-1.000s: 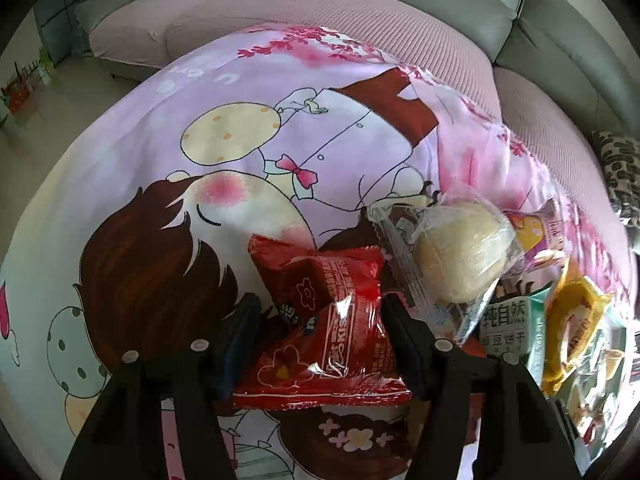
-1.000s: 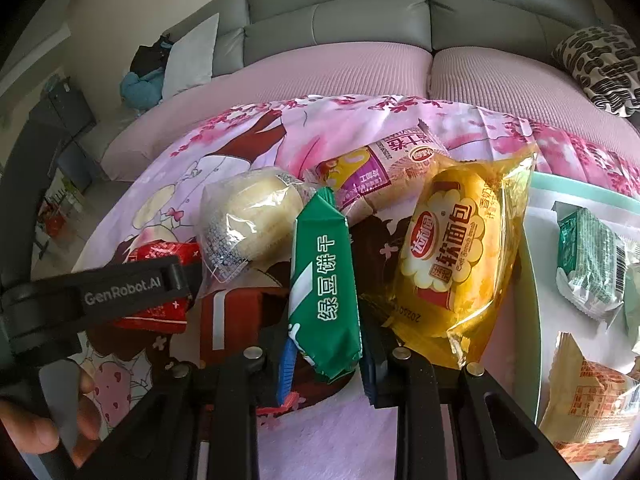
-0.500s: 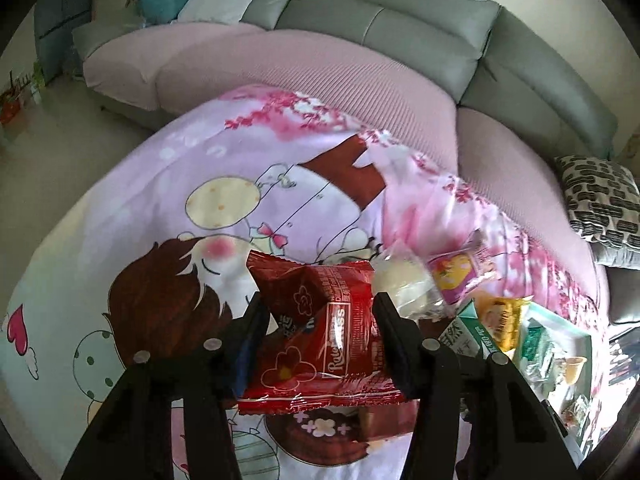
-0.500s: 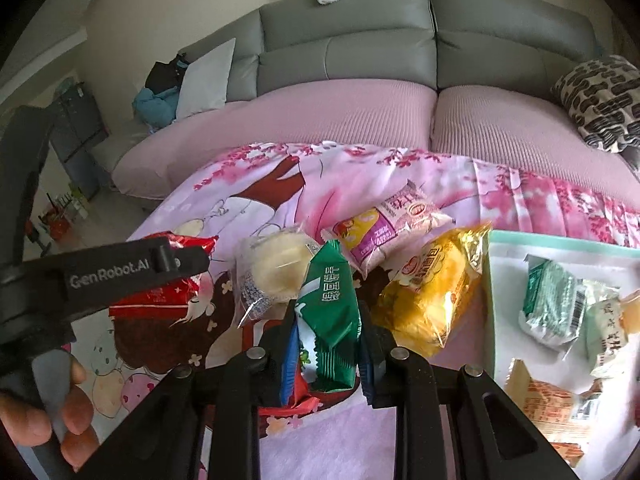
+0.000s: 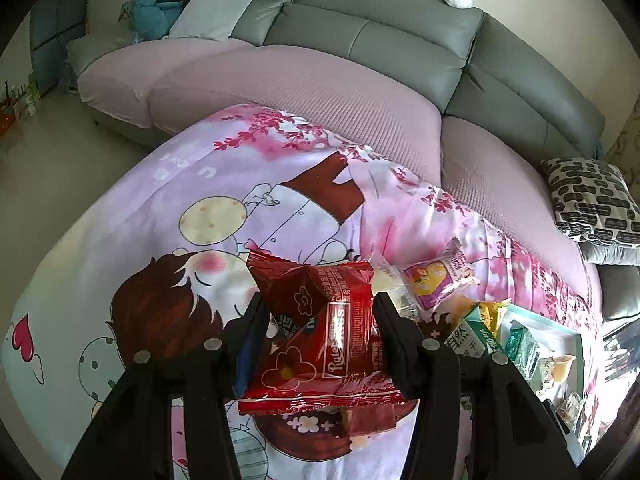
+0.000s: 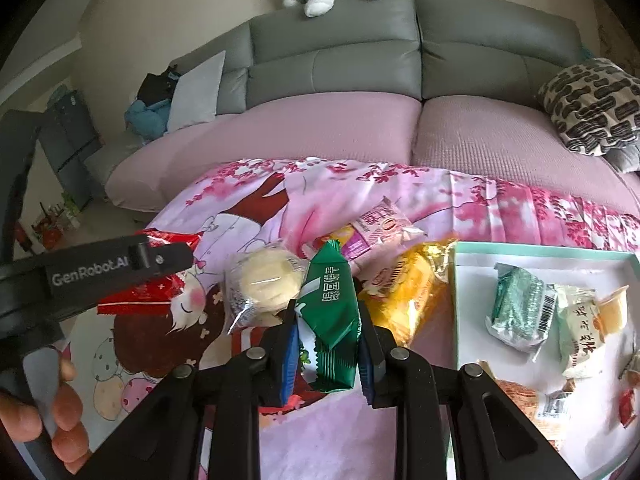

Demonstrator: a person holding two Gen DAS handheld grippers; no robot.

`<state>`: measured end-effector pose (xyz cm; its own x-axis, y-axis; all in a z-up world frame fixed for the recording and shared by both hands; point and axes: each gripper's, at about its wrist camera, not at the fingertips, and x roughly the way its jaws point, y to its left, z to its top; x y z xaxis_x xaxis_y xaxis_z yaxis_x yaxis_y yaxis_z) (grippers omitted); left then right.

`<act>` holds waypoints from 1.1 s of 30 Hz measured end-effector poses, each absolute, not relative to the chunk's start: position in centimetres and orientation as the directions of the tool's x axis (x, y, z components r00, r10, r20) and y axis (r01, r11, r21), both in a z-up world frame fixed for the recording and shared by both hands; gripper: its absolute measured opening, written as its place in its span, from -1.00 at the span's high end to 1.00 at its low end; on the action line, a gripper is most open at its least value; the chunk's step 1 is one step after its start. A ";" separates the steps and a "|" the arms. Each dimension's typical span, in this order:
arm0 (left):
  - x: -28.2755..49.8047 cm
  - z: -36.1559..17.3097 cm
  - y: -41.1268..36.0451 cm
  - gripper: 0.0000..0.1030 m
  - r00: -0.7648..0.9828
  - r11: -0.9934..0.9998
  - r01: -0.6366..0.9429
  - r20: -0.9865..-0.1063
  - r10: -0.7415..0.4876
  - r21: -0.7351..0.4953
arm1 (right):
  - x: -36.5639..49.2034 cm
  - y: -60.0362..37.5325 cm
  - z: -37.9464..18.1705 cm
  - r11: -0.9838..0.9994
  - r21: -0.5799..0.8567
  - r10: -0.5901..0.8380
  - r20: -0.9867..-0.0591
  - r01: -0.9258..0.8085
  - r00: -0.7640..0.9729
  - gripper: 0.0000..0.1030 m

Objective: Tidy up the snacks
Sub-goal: 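Carry the green pack and red packet over the teal-rimmed tray with both tools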

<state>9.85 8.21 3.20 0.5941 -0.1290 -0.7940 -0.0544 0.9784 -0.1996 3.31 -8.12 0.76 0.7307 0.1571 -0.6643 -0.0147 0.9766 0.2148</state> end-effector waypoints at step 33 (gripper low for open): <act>4.7 5.1 -6.8 -0.06 0.564 0.938 0.282 -0.755 -0.334 -0.204 | -3.5 -25.1 3.8 0.873 0.328 -0.111 -0.585 0.360 0.803 0.48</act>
<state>4.71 -6.83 5.13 0.5639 -0.3338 -0.7554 0.2820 0.9375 -0.2037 -3.47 -25.11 3.83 0.8030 -0.1113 -0.5855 0.3601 0.8733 0.3280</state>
